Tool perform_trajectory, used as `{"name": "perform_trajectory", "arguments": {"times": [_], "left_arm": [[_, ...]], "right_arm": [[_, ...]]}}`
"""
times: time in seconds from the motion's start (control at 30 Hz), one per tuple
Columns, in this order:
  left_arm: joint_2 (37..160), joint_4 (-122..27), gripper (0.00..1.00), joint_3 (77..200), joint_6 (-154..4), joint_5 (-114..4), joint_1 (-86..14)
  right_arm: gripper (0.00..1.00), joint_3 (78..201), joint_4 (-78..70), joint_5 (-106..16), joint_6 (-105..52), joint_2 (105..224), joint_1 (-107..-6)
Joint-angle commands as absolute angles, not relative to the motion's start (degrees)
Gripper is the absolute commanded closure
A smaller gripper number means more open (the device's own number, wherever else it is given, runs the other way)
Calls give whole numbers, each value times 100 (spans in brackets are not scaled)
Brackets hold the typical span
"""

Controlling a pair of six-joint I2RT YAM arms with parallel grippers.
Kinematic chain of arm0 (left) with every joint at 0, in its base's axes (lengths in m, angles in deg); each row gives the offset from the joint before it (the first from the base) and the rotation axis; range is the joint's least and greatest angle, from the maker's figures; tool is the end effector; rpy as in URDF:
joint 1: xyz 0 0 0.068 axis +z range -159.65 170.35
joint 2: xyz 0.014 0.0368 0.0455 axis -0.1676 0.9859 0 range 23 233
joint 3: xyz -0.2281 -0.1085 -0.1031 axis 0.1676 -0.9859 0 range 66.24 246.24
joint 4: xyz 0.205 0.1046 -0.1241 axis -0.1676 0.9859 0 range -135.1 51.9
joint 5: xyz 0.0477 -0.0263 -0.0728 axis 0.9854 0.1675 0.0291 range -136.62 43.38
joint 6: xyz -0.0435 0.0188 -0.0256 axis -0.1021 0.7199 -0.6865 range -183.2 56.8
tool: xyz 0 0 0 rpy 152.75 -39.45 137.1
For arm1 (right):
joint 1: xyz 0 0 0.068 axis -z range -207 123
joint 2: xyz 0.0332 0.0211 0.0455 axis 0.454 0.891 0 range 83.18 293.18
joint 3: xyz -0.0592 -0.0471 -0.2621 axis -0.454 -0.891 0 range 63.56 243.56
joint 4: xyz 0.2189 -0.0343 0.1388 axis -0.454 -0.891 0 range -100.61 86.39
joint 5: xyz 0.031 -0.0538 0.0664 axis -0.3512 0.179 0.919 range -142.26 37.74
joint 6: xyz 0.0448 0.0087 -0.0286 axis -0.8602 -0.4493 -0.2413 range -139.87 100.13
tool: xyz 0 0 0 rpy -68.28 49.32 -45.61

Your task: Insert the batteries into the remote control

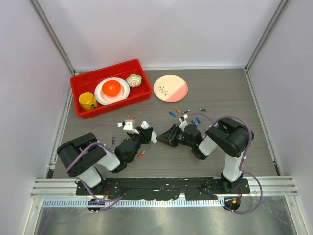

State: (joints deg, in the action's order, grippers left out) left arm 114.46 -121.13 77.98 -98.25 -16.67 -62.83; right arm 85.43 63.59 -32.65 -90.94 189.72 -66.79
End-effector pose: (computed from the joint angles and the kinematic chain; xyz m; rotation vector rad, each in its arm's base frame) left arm 0.1546 -0.1768 0.1404 -0.1469 1.6740 -0.7509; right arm 0.2077 0.1885 0.0959 0.3245 2.1940 1.5449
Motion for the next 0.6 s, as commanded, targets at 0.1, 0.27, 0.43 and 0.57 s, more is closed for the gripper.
{"name": "perform_trajectory", "arguments": {"times": [0.1, 0.27, 0.43, 0.57], "left_arm": [[11546, -12473, 100, 7775, -9686, -1753, -6405], [11555, -12473, 100, 7757, -9607, -1709, -6449], [11572, -12438, 100, 7757, -9493, -1631, -6484], [11598, -12341, 100, 7784, -9309, -1525, -6598]], "right_arm": [[74, 8721, 6899, -3214, -9150, 18838, -6752], [75, 8738, 6811, -3196, -9097, 18750, -6743], [75, 8694, 6732, -3205, -9062, 18627, -6734], [76, 8659, 6671, -3214, -9018, 18566, -6734]]}}
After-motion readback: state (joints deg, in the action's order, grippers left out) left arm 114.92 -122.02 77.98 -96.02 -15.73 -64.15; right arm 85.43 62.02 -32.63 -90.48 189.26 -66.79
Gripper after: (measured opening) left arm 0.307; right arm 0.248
